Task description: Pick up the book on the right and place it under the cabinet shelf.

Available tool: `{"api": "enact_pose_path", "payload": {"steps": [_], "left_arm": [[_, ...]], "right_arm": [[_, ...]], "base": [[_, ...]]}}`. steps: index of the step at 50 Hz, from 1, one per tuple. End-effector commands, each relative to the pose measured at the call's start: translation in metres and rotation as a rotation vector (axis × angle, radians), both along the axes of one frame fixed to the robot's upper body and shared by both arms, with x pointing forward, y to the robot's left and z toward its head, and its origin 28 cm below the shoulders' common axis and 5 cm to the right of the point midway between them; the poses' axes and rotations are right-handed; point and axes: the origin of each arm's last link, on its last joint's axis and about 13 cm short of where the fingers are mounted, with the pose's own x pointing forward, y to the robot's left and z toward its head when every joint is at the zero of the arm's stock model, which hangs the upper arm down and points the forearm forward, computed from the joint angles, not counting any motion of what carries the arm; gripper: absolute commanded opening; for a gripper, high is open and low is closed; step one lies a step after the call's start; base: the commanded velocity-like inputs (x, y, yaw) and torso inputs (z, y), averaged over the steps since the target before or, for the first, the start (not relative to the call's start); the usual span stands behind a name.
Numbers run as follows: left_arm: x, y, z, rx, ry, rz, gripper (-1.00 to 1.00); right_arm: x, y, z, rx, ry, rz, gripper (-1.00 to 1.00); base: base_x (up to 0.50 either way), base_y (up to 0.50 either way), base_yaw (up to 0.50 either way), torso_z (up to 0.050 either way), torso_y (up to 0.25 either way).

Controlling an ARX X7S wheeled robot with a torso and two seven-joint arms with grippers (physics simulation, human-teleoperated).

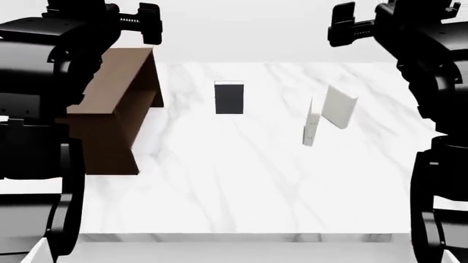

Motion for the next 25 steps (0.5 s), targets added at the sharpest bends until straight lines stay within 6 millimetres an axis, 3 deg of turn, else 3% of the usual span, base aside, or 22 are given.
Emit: {"api": "enact_pose_path", "payload": {"steps": [1,25], "left_arm": [[0.0009,-0.0006,-0.0002,0.002,0.000,0.001,1.00],[0.0032,0.0048,0.0026,-0.006,-0.019,0.026,1.00]], "right_arm": [[0.0005,0.0010,-0.0014,-0.005,0.012,0.011,1.00],[0.0018,0.0031,-0.0041,-0.022,0.030,0.024,1.00]], "base": [[0.43,-0.12,0.00,0.000,0.000],[0.43,-0.11,0.00,0.000,0.001]]}}
